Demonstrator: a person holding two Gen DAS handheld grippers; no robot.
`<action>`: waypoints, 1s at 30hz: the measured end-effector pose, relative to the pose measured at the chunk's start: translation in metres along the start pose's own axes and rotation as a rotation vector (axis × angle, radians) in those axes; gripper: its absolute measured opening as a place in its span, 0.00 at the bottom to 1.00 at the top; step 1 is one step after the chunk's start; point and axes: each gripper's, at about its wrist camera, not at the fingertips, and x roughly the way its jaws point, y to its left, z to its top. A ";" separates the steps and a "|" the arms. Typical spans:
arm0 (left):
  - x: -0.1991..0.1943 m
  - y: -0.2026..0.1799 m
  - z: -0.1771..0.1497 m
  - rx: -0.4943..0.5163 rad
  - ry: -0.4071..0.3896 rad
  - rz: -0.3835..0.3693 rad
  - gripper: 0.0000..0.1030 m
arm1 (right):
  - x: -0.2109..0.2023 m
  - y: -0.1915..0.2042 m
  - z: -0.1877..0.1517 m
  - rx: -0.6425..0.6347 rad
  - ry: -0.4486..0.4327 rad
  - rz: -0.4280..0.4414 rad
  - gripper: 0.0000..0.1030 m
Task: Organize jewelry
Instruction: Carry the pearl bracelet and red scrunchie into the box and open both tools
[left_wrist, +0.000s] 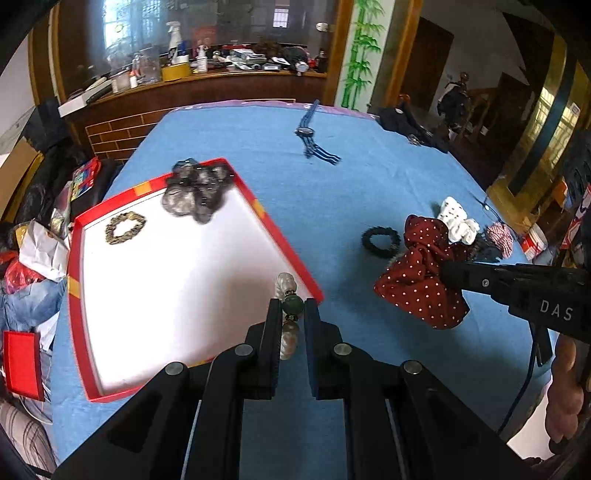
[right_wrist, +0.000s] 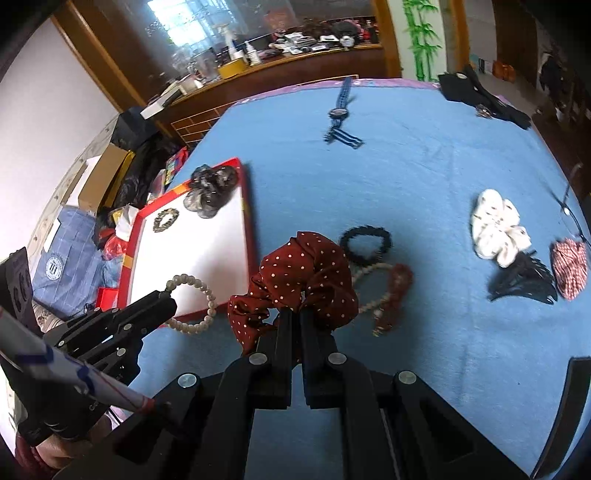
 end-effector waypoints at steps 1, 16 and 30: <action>-0.001 0.005 0.000 -0.004 -0.004 0.007 0.11 | 0.002 0.005 0.002 -0.010 0.000 0.000 0.05; -0.003 0.091 0.012 -0.082 -0.015 0.082 0.11 | 0.044 0.075 0.042 -0.080 0.023 0.042 0.05; 0.053 0.164 0.033 -0.157 0.041 0.147 0.11 | 0.136 0.115 0.082 -0.128 0.104 -0.002 0.05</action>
